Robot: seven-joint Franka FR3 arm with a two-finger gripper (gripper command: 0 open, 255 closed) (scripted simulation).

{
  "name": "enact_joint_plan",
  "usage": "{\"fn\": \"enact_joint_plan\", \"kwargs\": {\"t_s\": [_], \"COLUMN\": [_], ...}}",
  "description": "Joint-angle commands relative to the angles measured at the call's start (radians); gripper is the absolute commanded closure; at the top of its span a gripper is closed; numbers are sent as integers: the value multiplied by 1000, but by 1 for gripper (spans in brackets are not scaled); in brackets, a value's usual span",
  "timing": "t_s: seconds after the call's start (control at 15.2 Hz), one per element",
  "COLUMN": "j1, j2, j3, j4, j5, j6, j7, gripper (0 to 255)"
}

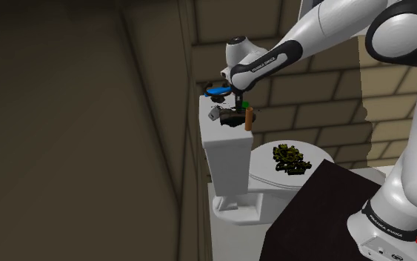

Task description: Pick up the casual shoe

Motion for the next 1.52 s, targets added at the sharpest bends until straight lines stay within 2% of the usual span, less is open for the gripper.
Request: {"fn": "enact_joint_plan", "kwargs": {"t_s": [0.0,0.07,0.66,1.45], "j1": [-1,-1,-1,1], "j2": [6,6,6,-54], "j3": [-1,-1,-1,4], "j4": [-1,-1,-1,81], "j5": [0,0,0,16], "j6": [8,9,8,-132], "j7": [1,0,1,-34], "gripper": [0,255,255,255]}}
